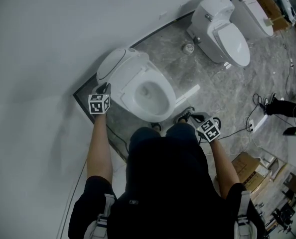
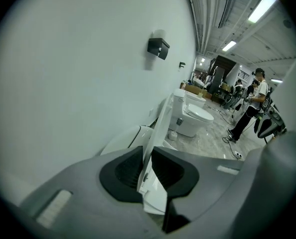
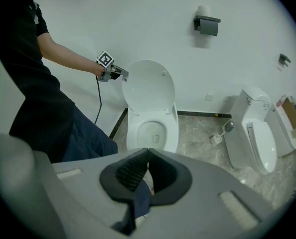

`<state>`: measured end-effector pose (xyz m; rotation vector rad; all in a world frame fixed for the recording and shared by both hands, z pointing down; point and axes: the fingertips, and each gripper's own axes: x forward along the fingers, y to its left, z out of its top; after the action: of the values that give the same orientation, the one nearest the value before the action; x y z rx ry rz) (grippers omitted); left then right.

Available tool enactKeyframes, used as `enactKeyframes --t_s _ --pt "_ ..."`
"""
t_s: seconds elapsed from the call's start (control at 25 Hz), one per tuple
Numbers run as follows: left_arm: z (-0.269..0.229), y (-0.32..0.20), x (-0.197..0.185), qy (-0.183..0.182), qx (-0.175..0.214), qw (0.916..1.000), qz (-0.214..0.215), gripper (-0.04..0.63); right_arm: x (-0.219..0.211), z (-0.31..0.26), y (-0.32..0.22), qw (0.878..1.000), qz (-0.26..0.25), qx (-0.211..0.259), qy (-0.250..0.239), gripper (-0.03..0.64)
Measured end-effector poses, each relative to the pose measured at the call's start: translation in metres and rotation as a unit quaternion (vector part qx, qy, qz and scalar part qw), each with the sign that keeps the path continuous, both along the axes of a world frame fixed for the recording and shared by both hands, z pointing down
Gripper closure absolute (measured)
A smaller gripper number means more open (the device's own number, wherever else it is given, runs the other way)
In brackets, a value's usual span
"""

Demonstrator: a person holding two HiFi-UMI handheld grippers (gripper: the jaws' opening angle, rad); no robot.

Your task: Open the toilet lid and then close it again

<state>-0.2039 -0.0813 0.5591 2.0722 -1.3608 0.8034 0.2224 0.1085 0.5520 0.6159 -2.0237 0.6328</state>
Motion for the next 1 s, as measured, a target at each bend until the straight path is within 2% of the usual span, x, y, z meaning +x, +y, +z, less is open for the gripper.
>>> enactKeyframes --t_s 0.24,1.0 --pt "-0.003 0.012 0.009 0.009 0.012 0.9999 -0.008 0.540 -0.002 -0.001 0.005 1.000 -0.004 -0.001 0.001 0.614" --pt "0.000 0.062 0.057 0.027 0.018 0.9993 0.018 0.523 -0.018 0.000 -0.002 0.999 -0.040 0.000 -0.003 0.614"
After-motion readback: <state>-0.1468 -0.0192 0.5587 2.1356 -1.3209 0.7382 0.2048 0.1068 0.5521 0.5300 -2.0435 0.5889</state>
